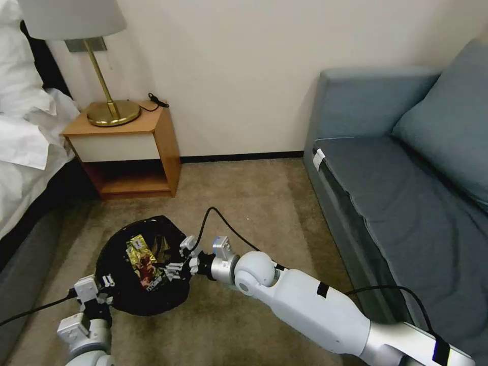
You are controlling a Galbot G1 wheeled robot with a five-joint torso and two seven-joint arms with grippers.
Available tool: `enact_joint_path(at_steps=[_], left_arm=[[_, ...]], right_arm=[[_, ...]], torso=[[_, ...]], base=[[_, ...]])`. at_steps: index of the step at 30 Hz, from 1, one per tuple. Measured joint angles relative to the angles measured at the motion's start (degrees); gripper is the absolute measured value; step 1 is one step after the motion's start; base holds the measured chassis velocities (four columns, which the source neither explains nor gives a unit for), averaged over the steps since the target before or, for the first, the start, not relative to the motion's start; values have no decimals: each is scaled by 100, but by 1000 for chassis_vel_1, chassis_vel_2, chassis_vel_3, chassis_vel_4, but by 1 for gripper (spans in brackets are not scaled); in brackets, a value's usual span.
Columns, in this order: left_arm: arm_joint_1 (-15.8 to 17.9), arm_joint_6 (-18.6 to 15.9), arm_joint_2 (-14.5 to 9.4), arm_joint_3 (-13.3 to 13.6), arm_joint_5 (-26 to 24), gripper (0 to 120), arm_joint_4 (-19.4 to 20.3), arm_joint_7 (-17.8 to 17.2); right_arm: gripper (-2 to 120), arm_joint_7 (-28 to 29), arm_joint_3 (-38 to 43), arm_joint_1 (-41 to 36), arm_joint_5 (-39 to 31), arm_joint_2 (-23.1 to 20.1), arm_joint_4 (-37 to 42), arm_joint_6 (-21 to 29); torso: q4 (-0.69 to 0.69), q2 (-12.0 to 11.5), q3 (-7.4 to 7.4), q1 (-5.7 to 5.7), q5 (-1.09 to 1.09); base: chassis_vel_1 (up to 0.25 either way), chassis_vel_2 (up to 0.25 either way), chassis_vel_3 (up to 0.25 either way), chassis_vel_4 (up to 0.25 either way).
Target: Pick up the trash bin, then pick up the garbage on the floor and place it into the trash bin.
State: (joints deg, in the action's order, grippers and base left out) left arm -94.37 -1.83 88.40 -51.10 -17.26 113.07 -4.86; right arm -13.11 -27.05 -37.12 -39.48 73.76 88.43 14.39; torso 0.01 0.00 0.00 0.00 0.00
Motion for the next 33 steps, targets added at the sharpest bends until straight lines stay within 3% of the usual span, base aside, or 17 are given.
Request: enact_joint_path(at_steps=[9,16,18,21,22,25,29,33], left_arm=[[177,-415,-63,-150,-947,3,172,-479],[356,-667,-57,-185,-1945,3,211,-1070],[489,-767,-23,-190,-2447,3,241,-1475],[539,-897,-11,-193,-2735,3,268,-1692],[588,-1043,-2,-193,-2965,3,272,-1918],[658,-1184,6,-194,-3111,3,272,-2139],[937,-1621,5,-194,-3430,3,171,-3015],[1024,-1695,-28,-220,-3538,3,111,-3289]], right_arm=[[98,244,1333,-320,-520,-174,109,-56],[100,297,2014,-558,-540,-311,222,-69],[100,293,2230,-845,-478,-487,427,-83],[100,269,2332,-1038,-397,-579,527,-101],[100,239,2445,-1211,-332,-631,593,-118],[100,217,2544,-1329,-297,-658,631,-129],[100,134,2746,-1542,-247,-701,715,-153],[100,99,2807,-1607,-226,-704,748,-163]], torso=[[-1,0,0,0,1],[-1,0,0,0,1],[-1,0,0,0,2],[-2,0,0,0,1],[-2,0,0,0,1],[-2,0,0,0,1],[-1,0,0,0,0],[-1,0,0,0,1]], base=[[0,0,0,0],[0,0,0,0],[0,0,0,0],[0,0,0,0],[0,0,0,0],[0,0,0,0],[0,0,0,0],[0,0,0,0]])
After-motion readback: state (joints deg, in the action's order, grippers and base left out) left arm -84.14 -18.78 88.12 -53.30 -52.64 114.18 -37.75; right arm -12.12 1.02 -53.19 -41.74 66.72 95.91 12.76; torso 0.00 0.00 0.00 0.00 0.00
